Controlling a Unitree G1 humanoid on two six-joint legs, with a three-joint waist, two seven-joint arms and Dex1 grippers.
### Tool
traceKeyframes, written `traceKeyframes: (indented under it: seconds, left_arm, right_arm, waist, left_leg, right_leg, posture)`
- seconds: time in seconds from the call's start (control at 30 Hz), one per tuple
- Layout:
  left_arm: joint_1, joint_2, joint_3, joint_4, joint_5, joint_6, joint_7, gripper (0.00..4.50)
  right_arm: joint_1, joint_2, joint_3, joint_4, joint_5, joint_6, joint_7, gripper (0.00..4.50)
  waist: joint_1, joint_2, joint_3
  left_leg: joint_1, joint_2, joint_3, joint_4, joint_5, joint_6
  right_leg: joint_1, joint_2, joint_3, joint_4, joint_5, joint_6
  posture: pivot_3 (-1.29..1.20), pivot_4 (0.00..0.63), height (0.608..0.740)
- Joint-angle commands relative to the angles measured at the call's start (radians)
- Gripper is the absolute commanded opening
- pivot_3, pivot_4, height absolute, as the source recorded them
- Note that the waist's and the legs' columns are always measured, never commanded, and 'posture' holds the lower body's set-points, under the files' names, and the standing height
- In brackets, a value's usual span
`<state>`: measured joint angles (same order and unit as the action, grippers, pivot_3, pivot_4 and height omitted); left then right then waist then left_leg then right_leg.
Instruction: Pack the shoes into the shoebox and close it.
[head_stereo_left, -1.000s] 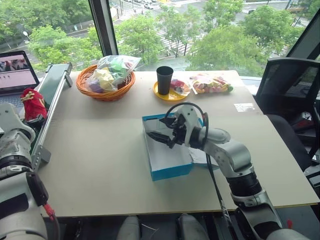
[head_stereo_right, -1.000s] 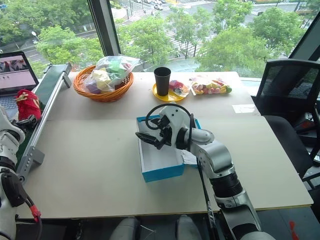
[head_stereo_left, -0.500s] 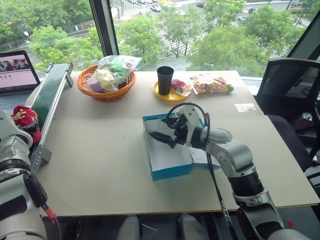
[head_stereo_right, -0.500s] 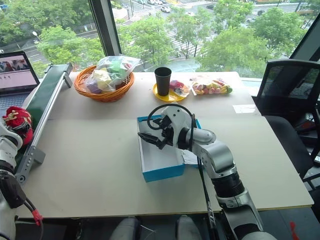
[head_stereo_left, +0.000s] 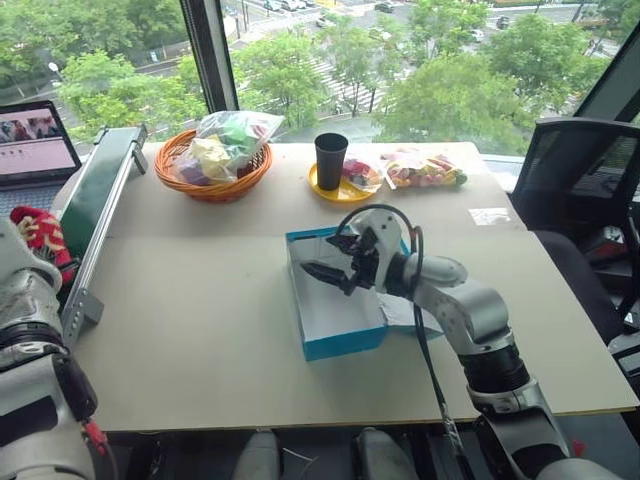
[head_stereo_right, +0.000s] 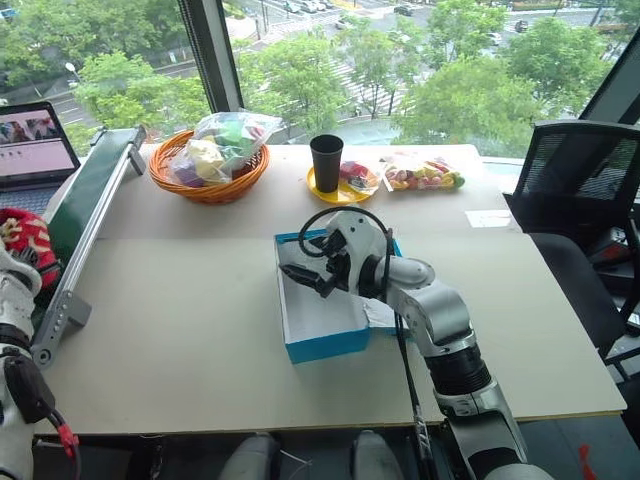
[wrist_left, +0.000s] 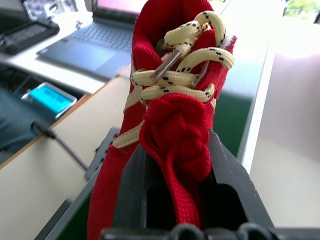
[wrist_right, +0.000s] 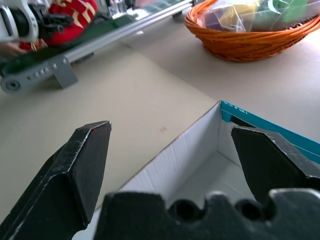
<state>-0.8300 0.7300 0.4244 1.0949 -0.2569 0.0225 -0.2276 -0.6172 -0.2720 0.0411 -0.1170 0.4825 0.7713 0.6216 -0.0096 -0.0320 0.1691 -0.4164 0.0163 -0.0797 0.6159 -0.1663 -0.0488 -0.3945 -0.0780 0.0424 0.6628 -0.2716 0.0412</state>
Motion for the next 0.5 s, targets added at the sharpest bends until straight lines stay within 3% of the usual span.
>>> traceKeyframes:
  seconds: [0.03, 0.23, 0.4, 0.5]
  left_arm:
    - [-0.025, -0.14, -0.104, -0.337, -0.065, 0.071, -0.172, 0.39]
    - [-0.001, -0.368, -0.221, -0.732, -0.186, 0.326, -0.215, 0.39]
    - [-0.017, -0.514, -0.294, -0.887, -0.238, 0.413, -0.225, 0.39]
    - [-0.019, -0.54, -0.332, -0.911, -0.242, 0.445, -0.265, 0.39]
  right_arm:
    - [-0.048, 0.015, -0.175, 0.022, 0.156, 0.103, -0.042, 4.5]
    - [-0.173, 0.088, -0.437, 0.113, 0.338, 0.141, -0.255, 4.5]
    - [-0.182, 0.097, -0.472, 0.106, 0.374, 0.155, -0.35, 4.5]
    - [-0.187, 0.107, -0.493, 0.115, 0.391, 0.14, -0.399, 4.5]
  waist:
    - [0.016, 0.0, 0.0]
    - [-0.011, -0.001, 0.0]
    - [-0.045, -0.001, 0.0]
    - [-0.061, -0.001, 0.0]
  left_leg:
    - [0.0, 0.0, 0.0, 0.0, 0.0, 0.0]
    - [-0.009, 0.0, 0.0, 0.002, 0.0, -0.001]
    - [-0.009, 0.0, 0.0, -0.002, 0.0, 0.0]
    - [-0.009, 0.0, 0.001, -0.002, 0.0, 0.0]
  right_leg:
    - [0.0, 0.0, 0.0, -0.001, 0.0, 0.0]
    - [-0.008, 0.0, 0.002, 0.001, 0.0, 0.0]
    - [-0.01, 0.001, 0.003, 0.002, 0.0, -0.001]
    - [-0.01, 0.001, 0.004, 0.001, 0.0, -0.001]
  posture:
    - [0.0, 0.15, 0.74]
    - [0.0, 0.15, 0.74]
    - [0.0, 0.15, 0.74]
    - [0.0, 0.15, 0.74]
